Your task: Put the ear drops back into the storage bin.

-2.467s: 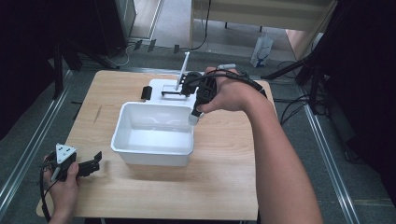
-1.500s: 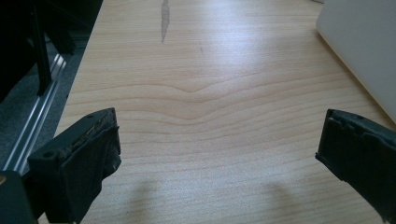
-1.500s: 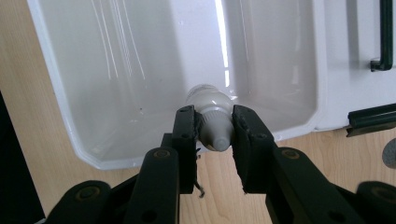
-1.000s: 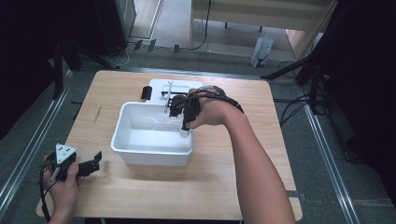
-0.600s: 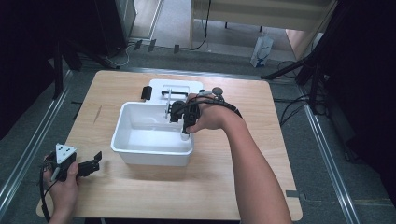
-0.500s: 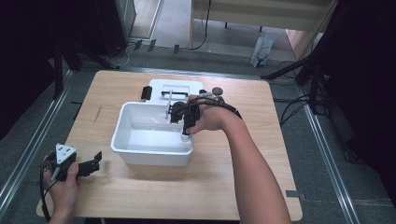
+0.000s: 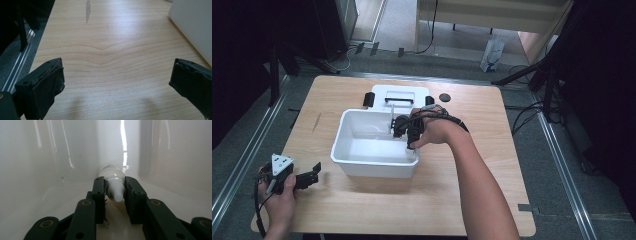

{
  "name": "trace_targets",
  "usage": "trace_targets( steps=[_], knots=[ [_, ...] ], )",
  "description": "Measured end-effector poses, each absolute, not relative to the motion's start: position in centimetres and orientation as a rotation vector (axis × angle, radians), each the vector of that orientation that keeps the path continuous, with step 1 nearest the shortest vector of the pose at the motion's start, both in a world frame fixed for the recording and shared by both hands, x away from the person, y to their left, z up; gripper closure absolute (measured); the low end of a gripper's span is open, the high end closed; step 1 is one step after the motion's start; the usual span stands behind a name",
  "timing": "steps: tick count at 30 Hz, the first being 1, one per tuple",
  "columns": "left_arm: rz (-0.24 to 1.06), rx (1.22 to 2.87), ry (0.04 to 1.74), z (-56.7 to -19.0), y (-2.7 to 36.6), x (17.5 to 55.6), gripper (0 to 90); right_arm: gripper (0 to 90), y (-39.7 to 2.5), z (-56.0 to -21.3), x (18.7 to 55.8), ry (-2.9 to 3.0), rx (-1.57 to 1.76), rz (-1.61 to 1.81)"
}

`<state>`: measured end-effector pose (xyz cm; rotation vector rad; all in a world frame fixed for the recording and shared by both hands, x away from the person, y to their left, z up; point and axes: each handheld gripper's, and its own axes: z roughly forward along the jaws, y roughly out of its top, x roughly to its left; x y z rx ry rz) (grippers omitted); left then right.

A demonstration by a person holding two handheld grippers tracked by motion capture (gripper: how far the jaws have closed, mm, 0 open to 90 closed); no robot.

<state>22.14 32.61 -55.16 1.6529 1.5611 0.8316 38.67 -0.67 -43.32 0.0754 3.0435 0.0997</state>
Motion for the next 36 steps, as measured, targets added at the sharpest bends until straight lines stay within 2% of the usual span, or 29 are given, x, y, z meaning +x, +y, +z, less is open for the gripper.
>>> trace_targets(
  steps=[36],
  knots=[
    [0.833,1.653,1.552,-55.16,32.58,22.09,0.0,71.3,-0.07,-44.24,39.36,3.097,0.119,0.022]
  ],
)
